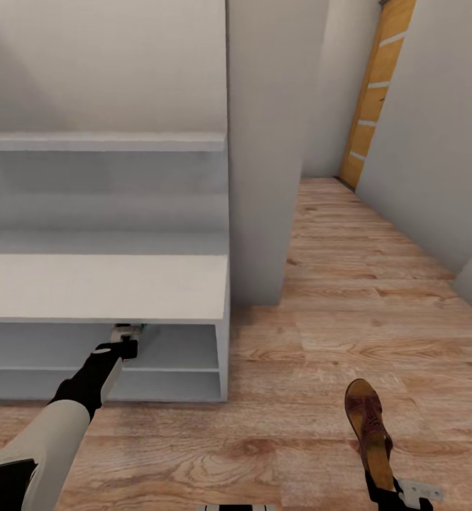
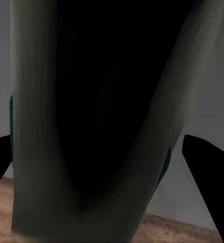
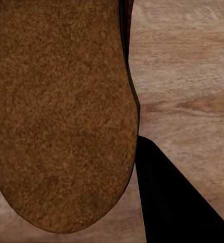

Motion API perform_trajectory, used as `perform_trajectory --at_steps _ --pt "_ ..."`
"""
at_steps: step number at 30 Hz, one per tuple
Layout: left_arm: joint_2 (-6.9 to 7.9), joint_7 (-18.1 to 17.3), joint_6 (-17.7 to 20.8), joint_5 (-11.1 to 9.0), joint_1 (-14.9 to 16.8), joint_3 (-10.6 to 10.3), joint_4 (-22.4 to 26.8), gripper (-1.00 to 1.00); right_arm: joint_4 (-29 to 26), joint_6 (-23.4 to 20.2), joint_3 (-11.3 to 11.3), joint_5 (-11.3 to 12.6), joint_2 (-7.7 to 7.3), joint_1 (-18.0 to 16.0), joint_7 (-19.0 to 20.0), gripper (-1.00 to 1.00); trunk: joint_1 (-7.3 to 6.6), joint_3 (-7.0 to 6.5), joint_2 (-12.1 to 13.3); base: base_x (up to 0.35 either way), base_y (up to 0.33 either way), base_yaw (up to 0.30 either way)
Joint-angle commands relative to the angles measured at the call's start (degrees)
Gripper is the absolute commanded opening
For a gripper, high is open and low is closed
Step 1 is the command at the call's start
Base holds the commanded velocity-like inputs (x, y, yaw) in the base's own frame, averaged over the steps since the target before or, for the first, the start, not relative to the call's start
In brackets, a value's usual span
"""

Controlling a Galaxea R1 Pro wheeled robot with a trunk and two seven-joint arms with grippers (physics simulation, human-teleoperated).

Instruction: Pick up the two gym shoes and the two sandals from the corridor floor and place them onto the hallstand (shoe rack) in the corridor, making sure they are on the rack and not on the floor. Arrange them so the two gym shoes are next to each other and the two sandals are next to each other.

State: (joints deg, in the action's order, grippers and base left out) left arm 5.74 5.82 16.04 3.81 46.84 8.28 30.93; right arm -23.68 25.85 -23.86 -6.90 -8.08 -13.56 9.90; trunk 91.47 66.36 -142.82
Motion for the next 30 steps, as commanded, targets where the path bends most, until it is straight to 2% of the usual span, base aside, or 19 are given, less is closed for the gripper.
perform_trajectory --at_steps 1,8,20,21,30 --pt "-0.03 0.0 0.3 0.4 0.0 0.1 0.1 -1.00 0.0 0.2 -0.5 -0.4 0.03 0.0 0.4 -1.00 -0.01 0.04 0.0 0.025 0.000 0.000" --pt "-0.03 0.0 0.3 0.4 0.0 0.1 0.1 -1.00 0.0 0.2 -0.5 -0.4 0.04 0.0 0.4 -1.00 -0.01 0.04 0.0 0.151 0.000 0.000" --pt "-0.03 -0.1 0.3 0.4 0.0 0.0 0.2 -1.00 0.0 0.2 -0.5 -0.4 0.05 0.0 0.4 -1.00 -0.01 0.04 0.0 0.015 0.000 0.000" --pt "-0.03 -0.1 0.4 0.4 0.0 0.0 0.1 1.00 0.0 0.2 -0.5 -0.4 0.05 0.0 0.4 -1.00 -0.01 0.04 0.0 0.000 0.000 0.000" --pt "0.06 0.0 0.5 0.4 0.1 0.2 0.2 1.00 0.1 0.2 -0.5 -0.4 0.04 0.0 0.4 -1.00 -0.01 0.04 0.0 0.000 0.000 0.000"
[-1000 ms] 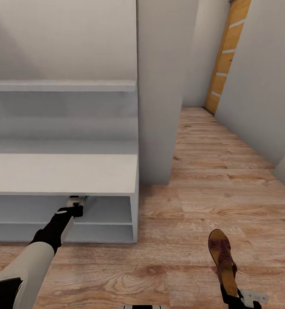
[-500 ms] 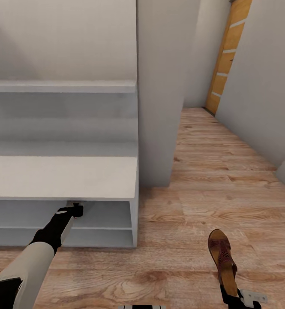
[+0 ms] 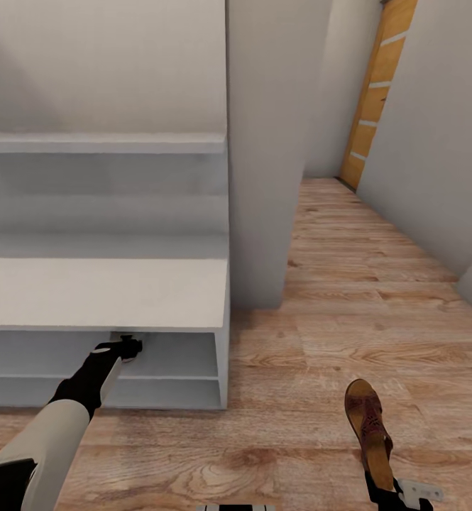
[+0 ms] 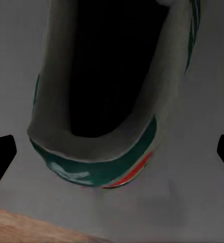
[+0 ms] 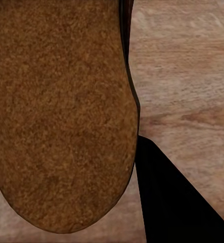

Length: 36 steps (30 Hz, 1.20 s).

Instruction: Pick up the two gym shoes and the two sandals from the corridor floor and place them onto the hallstand (shoe rack) in the corridor, making sure they are on the rack and not on the floor. Arrange them so the two gym shoes are next to each other and the two sandals are next to each other.

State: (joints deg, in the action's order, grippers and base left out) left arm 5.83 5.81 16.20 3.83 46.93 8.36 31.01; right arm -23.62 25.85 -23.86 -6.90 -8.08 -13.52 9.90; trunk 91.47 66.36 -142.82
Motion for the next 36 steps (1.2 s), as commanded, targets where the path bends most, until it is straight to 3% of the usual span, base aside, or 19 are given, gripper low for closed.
perform_trajectory --at_steps 1,14,28,31,36 --pt "-0.01 0.0 0.2 0.4 0.0 0.1 0.1 1.00 0.0 0.2 -0.5 -0.4 0.05 -0.1 0.4 -1.00 -0.01 0.04 0.0 -0.007 0.000 0.000" --pt "0.06 0.0 0.0 0.4 -0.2 0.2 0.1 1.00 0.1 0.2 -0.4 -0.4 0.02 -0.1 0.4 -1.00 -0.01 0.04 0.0 -0.276 0.012 0.000" --pt "0.57 -0.1 -0.4 0.4 -0.6 0.2 0.2 1.00 0.1 0.2 -0.4 -0.4 0.06 -0.1 0.4 -1.00 -0.01 0.04 0.0 -0.333 0.124 0.000" --pt "0.65 -0.1 -2.1 0.4 -2.4 0.2 0.2 1.00 0.1 0.2 -0.3 -0.4 0.08 -0.1 0.4 -1.00 -0.01 0.04 0.0 -0.317 0.160 0.000" --pt "0.75 -0.2 -9.9 0.4 -8.7 0.2 0.2 1.00 0.0 0.2 -0.4 -0.4 0.08 -0.1 0.5 -1.00 -0.01 0.04 0.0 -0.308 0.175 0.000"
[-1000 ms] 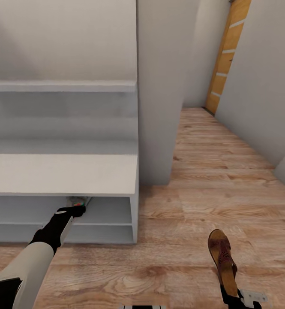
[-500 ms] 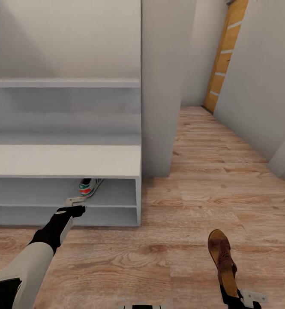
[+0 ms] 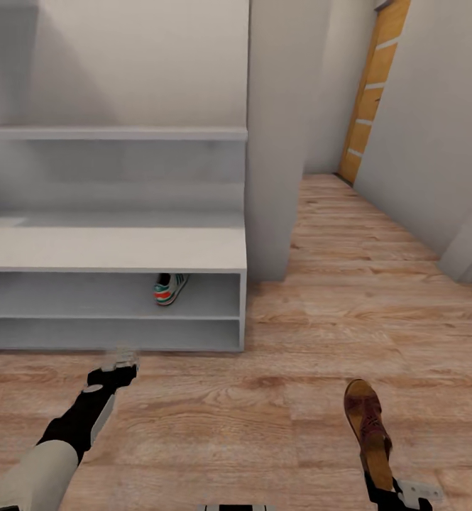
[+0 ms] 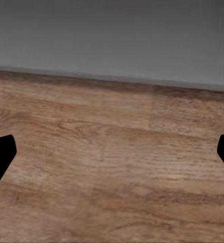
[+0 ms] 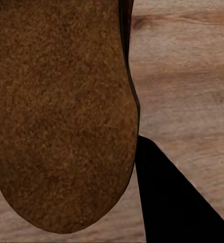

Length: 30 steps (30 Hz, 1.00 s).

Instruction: Pick up the two gym shoes and the two sandals from the corridor floor and place them onto the hallstand (shoe rack) in the corridor, making sure they are on the rack and not on the floor. Arrange them so the two gym shoes are next to each other and the two sandals are next to each other.

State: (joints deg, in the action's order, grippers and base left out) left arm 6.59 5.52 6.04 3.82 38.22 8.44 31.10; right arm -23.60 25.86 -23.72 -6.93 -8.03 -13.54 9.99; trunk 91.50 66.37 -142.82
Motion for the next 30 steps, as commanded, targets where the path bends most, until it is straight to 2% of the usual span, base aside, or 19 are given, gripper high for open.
perform_trajectory --at_steps 1,2,5,6,15,20,21,24,30 --pt "0.00 -0.4 -1.9 0.4 -2.4 0.1 0.1 1.00 0.0 0.2 -0.5 -0.4 0.02 -0.1 0.3 -1.00 -0.05 0.04 0.0 -0.270 0.164 0.000" --pt "0.06 -1.9 -3.7 0.4 -4.8 0.1 0.1 1.00 0.0 0.2 -0.5 -0.4 -0.01 0.0 0.3 -1.00 -0.05 0.04 0.0 -0.195 0.098 0.000" --pt "0.21 -5.7 -5.9 0.5 -7.8 0.1 0.1 1.00 0.0 0.2 -0.5 -0.4 -0.04 -0.1 0.3 -1.00 -0.05 0.04 0.0 -0.116 0.056 0.000" --pt "0.45 -8.3 -7.1 0.5 -9.3 0.1 0.0 1.00 0.0 0.2 -0.5 -0.4 -0.04 0.0 0.3 -1.00 -0.05 0.04 0.0 -0.053 0.026 0.000" --pt "3.15 -24.1 -15.6 0.1 -16.8 0.2 -0.3 1.00 -0.1 0.2 -0.6 -0.4 -0.09 0.0 0.3 -1.00 -0.05 0.04 0.0 -0.016 0.008 0.000" --pt "3.92 -31.4 -20.4 -2.5 -21.3 0.8 -0.9 1.00 -0.1 0.2 -0.6 -0.4 -0.11 0.0 0.3 -1.00 -0.05 0.04 0.0 -0.001 0.001 0.000" --pt "3.95 -34.1 -21.6 -3.4 -23.2 1.0 -1.0 1.00 -0.1 0.2 -0.6 -0.4 -0.08 0.0 0.3 -1.00 -0.05 0.04 0.0 0.000 0.000 0.000" --pt "3.91 -36.1 -22.4 -3.8 -25.2 1.0 -1.0 1.00 -0.1 0.2 -0.5 -0.4 -0.10 0.0 0.3 -1.00 -0.05 0.04 0.0 0.000 0.000 0.000" --pt "3.48 -36.6 -22.6 -3.7 -26.2 1.0 -1.1 1.00 -0.1 0.3 -0.5 -0.4 0.00 0.0 0.5 -1.00 -0.05 0.04 0.0 0.000 0.000 0.000"
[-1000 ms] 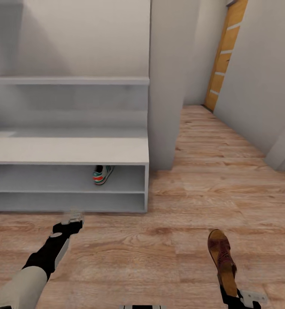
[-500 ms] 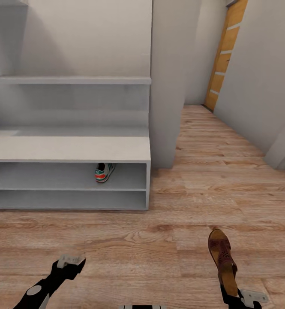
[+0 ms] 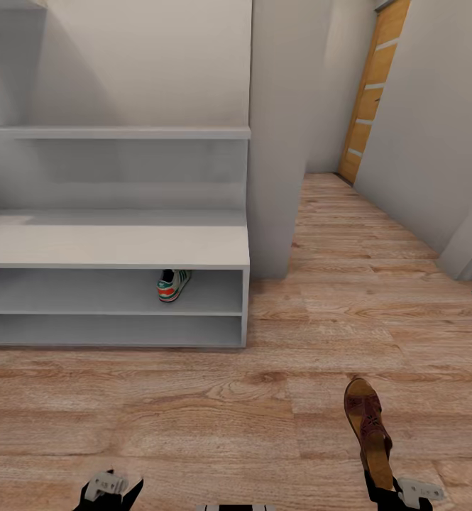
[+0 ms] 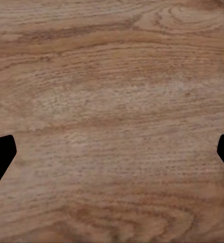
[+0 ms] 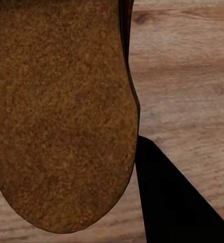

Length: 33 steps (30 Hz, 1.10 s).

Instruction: Pick up the two gym shoes and the two sandals from the corridor floor and place them onto the hallstand (shoe rack) in the corridor, making sure they are on the rack and not on the floor. Arrange them so the two gym shoes are next to each other and the two sandals are next to each other.

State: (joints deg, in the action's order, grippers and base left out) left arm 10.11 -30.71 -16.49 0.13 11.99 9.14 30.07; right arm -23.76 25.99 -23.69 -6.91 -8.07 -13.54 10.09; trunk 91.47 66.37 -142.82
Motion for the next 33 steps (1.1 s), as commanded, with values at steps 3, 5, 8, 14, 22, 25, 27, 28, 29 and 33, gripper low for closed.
perform_trajectory --at_steps 3,5,8,14,22,25,27,28,29,33 --pt "-0.27 -0.5 -0.1 0.4 -0.2 0.2 -0.1 1.00 0.1 0.2 -0.4 -0.5 0.42 0.0 0.4 -1.00 -0.01 0.04 0.0 0.000 0.000 0.000" --pt "-0.31 -0.5 -0.1 0.4 -0.2 0.2 -0.1 1.00 0.2 0.2 -0.4 -0.5 0.45 0.0 0.3 -1.00 -0.01 0.04 0.0 0.000 0.000 0.000" --pt "-0.34 -0.5 -0.1 0.2 -0.2 0.2 -0.1 1.00 0.5 0.2 -0.5 -0.5 0.46 0.0 0.2 -1.00 -0.01 0.04 0.0 -0.019 0.035 0.000" --pt "-0.28 -0.5 -0.1 -0.1 -0.2 0.2 -0.1 1.00 0.8 0.1 -0.5 -0.4 0.66 0.0 0.1 -1.00 -0.01 0.04 0.0 -0.105 0.198 0.000" --pt "-0.26 -0.5 -0.1 -0.2 -0.3 0.3 -0.1 1.00 1.5 0.1 -0.6 -0.3 0.61 0.0 0.0 -1.00 -0.01 0.04 0.0 -0.190 0.251 0.000" --pt "-0.26 -0.5 -0.1 -0.2 -0.4 0.3 -0.1 1.00 1.5 0.1 -0.6 -0.4 0.60 0.0 0.0 -1.00 -0.01 0.04 0.0 -0.226 0.245 0.000" --pt "-0.26 -0.4 -0.1 -0.2 -0.6 0.3 -0.1 1.00 1.5 0.1 -0.6 -0.3 0.60 0.0 0.0 -1.00 -0.01 0.04 0.0 -0.229 0.244 0.000" --pt "-0.26 -0.4 -0.1 -0.2 -0.7 0.3 -0.1 1.00 1.5 0.1 -0.6 -0.4 0.60 0.0 0.0 -1.00 -0.01 0.04 0.0 -0.231 0.243 0.000" --pt "-0.26 -0.4 -0.1 -0.2 -0.7 0.3 -0.1 1.00 1.5 0.1 -0.6 -0.3 0.60 0.0 0.0 -1.00 -0.01 0.04 0.0 -0.230 0.243 0.000" --pt "-0.26 -0.4 -0.1 -0.2 -0.9 0.3 -0.1 1.00 1.5 0.1 -0.6 -0.3 0.60 0.0 0.0 -1.00 -0.01 0.04 0.0 -0.217 0.249 0.000"
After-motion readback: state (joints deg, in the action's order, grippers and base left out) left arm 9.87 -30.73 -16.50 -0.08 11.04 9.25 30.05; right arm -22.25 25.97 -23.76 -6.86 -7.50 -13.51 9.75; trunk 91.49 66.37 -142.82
